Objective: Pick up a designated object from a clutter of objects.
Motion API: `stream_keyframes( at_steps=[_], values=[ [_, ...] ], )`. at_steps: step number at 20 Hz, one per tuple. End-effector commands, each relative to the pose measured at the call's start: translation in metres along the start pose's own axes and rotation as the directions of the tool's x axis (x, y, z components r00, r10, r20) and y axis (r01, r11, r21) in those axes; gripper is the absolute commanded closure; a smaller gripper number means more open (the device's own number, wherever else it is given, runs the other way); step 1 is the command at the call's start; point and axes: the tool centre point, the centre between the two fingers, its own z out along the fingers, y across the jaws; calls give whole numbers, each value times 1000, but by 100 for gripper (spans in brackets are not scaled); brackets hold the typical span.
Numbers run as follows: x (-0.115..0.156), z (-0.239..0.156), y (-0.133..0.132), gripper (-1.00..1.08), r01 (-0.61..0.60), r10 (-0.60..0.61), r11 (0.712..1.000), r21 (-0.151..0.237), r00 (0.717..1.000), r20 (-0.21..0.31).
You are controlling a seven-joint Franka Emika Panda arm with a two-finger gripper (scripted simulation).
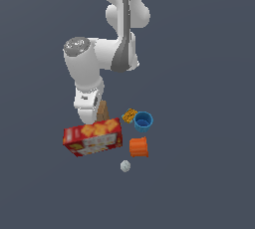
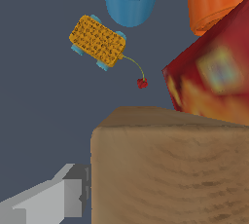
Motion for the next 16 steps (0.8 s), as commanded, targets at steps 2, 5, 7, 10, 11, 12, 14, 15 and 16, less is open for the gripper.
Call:
stream_keyframes(
  at_steps=[2,5,7,10,11,12,14,15,16],
  values=[
    [0,7,1,-92,0,0,1000,-1,1000,0],
    [0,7,1,108,0,0,1000,-1,1000,0],
    [0,7,1,108,0,0,1000,-1,1000,0],
    [0,7,1,108,0,0,1000,-1,1000,0],
    [0,7,1,108,0,0,1000,-1,1000,0],
    [0,7,1,108,0,0,1000,-1,1000,0],
    [0,6,1,108,0,0,1000,-3,1000,1],
    [0,5,1,108,0,0,1000,-3,1000,1],
    [1,4,2,108,0,0,1000,-3,1000,1]
  ],
)
